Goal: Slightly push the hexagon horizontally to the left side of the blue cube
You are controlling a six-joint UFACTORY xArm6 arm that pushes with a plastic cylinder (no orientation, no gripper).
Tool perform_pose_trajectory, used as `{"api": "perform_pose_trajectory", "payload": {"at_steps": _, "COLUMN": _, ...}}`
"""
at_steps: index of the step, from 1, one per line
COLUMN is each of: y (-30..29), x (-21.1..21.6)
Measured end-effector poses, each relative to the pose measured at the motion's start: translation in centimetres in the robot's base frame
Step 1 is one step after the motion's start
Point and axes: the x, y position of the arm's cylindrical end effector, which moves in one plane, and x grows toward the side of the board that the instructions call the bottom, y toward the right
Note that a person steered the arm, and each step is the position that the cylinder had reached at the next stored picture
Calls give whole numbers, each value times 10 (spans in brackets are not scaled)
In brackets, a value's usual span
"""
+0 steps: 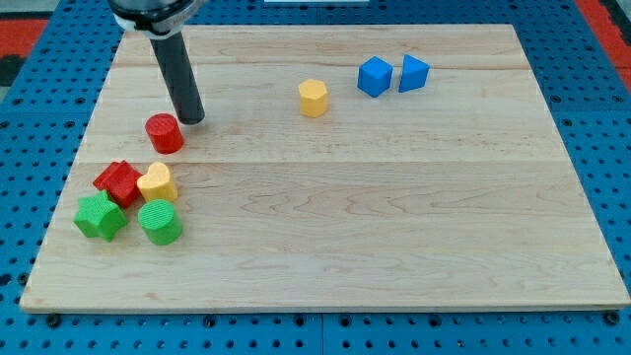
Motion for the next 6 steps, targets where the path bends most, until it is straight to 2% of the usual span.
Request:
{"api": "perform_pose_trajectory", "payload": {"at_steps": 1, "y": -22, "x": 26}}
{"api": "perform_pose_trajectory", "payload": {"at_steps": 2, "y": -16, "x": 67}}
{"api": "perform_pose_trajectory", "payload": {"at_steps": 3, "y": 79, "x": 55}}
{"api": "perform_pose_trajectory", "payload": {"at_steps": 4, "y": 199, "x": 49}}
{"api": "perform_pose_trajectory", "payload": {"at_steps": 5, "y": 238, "x": 0}}
{"api": "perform_pose_trajectory", "payload": {"at_steps": 6, "y": 148, "x": -12}}
